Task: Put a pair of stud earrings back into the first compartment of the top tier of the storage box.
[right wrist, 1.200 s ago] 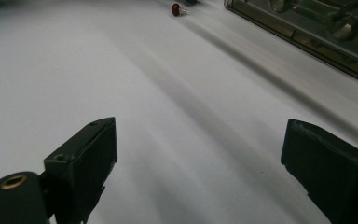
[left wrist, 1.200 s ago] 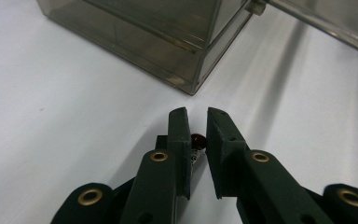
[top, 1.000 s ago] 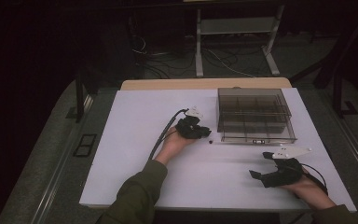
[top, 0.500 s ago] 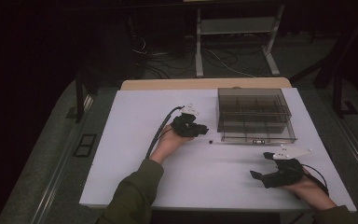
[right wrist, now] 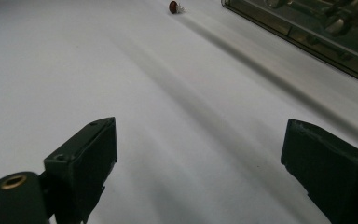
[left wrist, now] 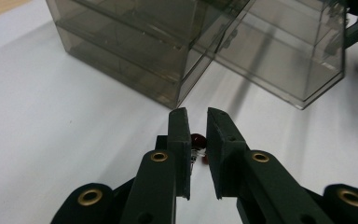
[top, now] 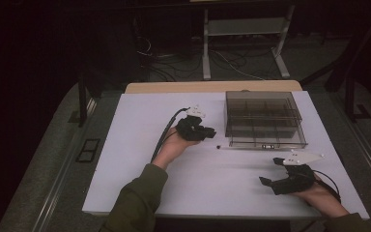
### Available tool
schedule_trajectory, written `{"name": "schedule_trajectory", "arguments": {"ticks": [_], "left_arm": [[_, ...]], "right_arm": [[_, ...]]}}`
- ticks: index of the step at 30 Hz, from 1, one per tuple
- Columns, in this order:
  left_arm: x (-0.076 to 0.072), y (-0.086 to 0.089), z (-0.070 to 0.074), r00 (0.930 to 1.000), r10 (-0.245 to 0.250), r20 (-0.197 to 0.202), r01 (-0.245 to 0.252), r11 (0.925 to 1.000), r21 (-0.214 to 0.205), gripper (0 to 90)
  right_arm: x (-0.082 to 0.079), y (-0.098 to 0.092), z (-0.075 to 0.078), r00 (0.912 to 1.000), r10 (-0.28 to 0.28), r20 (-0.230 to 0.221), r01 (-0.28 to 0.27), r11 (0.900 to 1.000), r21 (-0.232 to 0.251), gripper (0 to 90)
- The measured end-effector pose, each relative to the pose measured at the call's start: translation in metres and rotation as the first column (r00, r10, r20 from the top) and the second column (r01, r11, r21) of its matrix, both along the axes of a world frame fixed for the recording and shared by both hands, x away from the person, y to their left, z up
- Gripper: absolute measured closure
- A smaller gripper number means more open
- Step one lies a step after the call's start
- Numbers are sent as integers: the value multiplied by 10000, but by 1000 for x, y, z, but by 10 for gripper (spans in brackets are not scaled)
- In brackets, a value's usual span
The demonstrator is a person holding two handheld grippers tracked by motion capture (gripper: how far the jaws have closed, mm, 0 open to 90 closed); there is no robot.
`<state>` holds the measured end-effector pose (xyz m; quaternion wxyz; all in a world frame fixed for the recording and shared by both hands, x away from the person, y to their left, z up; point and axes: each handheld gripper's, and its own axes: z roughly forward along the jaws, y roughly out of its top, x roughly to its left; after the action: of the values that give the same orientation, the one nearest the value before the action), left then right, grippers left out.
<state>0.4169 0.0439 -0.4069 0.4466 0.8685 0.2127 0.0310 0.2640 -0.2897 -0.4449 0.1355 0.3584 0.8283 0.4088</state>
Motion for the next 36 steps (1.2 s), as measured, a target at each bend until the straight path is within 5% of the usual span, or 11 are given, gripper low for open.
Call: {"name": "schedule_trajectory", "arguments": {"ticks": [16,36], "left_arm": [[-17,-14,30,9960,-824,351,850,9933,-781,795],[-27,-43,45,9848,-1602,663,1658,9821,-895,794]], "right_arm": [[0,1,0,10000,10,-2,-10,10000,-51,100],[0,1,0,10000,-26,-3,26,10000,-54,100]]}}
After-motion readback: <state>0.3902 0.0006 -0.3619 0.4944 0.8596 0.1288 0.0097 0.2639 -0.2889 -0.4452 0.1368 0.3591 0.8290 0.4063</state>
